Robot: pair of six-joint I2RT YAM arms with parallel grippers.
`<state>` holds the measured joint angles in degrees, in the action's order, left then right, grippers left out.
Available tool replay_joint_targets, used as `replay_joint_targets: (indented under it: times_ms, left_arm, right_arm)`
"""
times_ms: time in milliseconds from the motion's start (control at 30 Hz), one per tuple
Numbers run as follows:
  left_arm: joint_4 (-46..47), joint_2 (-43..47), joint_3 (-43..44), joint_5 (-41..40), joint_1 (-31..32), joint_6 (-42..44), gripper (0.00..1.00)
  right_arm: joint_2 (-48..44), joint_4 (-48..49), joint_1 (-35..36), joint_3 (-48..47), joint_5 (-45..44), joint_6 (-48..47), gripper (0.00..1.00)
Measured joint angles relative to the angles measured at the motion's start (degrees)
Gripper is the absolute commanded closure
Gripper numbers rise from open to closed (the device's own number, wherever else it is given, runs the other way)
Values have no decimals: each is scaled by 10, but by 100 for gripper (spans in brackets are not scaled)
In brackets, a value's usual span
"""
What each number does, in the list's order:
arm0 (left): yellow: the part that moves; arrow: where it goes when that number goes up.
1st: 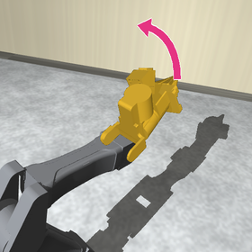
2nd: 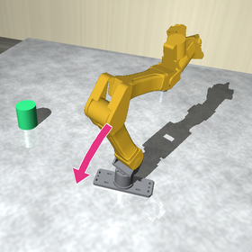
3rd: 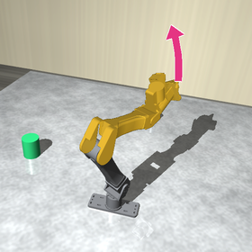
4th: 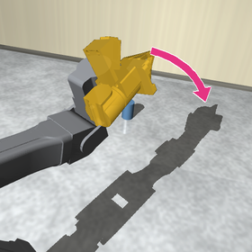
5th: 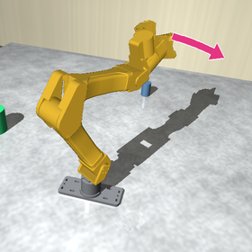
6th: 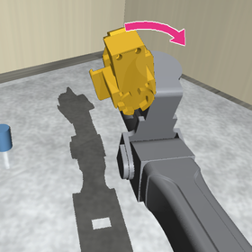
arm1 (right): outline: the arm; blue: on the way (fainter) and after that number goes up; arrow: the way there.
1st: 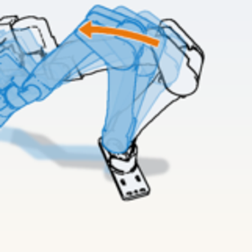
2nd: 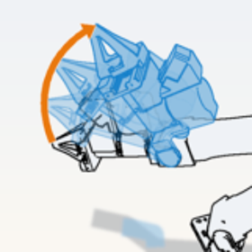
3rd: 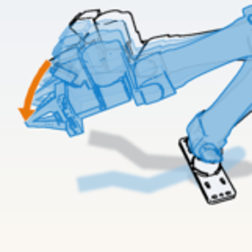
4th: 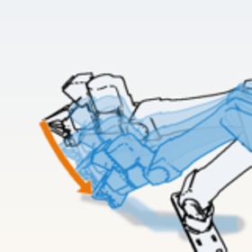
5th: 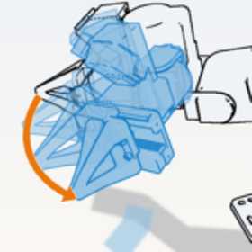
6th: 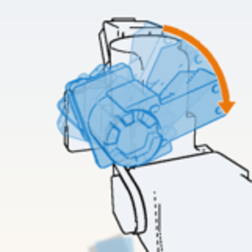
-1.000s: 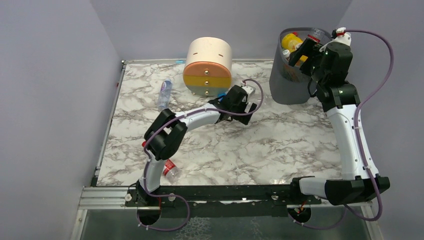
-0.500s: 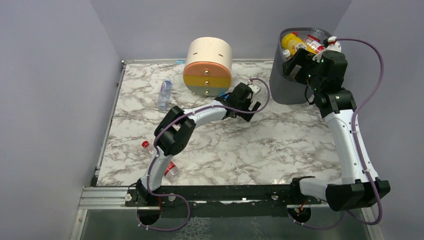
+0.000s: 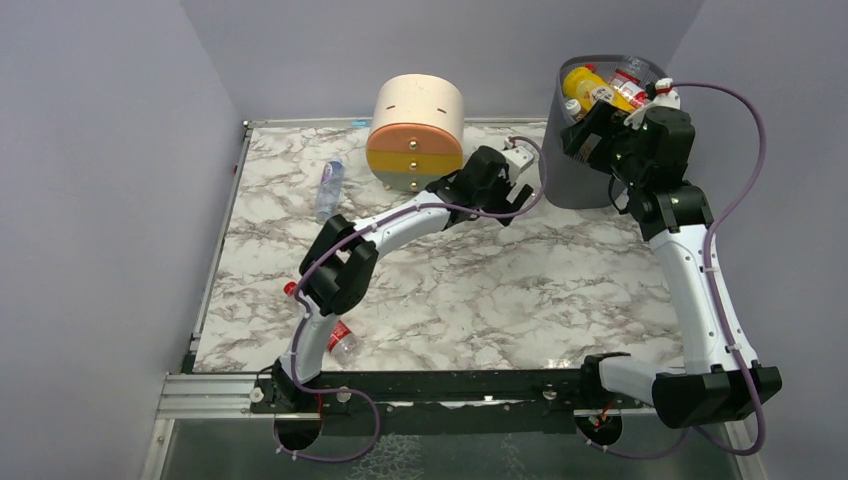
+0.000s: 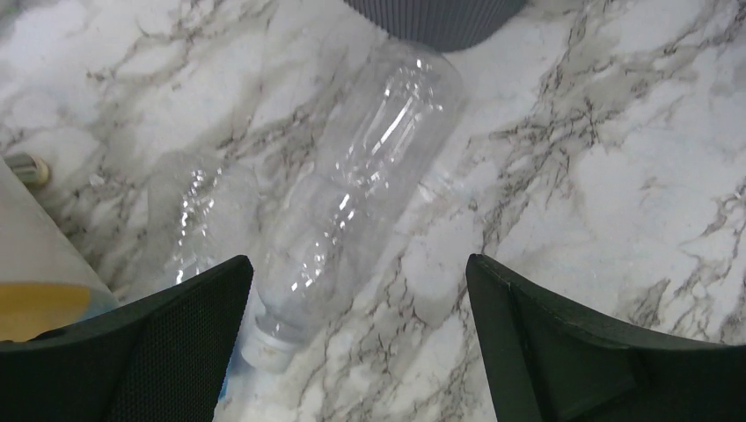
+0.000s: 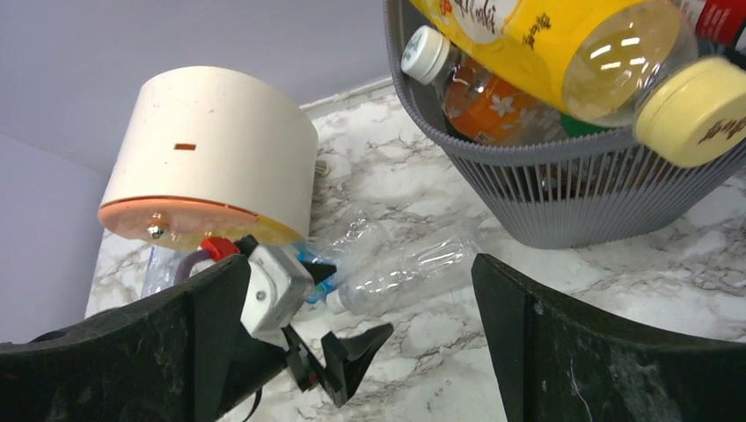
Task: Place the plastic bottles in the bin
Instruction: Pick up the plastic bottle at the center of the board.
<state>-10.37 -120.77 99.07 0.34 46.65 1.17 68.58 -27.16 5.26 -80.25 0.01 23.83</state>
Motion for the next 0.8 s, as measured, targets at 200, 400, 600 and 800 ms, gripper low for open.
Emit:
replay_joint_targets:
  times_ms: [200, 400, 600, 800]
  left_arm:
    - [49, -53, 34, 9, -9, 26, 3]
    - [51, -117, 47, 34, -19, 45, 3]
    - [51, -126, 47, 57, -21, 49, 9]
    - [79, -93, -42, 67, -21, 17, 38]
  right_arm:
    - [-16, 1, 0, 35, 8, 12, 0]
    - [-28, 1, 0, 47, 10, 17, 0]
    - [-29, 3, 0, 56, 14, 16, 0]
    - [-30, 4, 0, 89, 16, 16, 1]
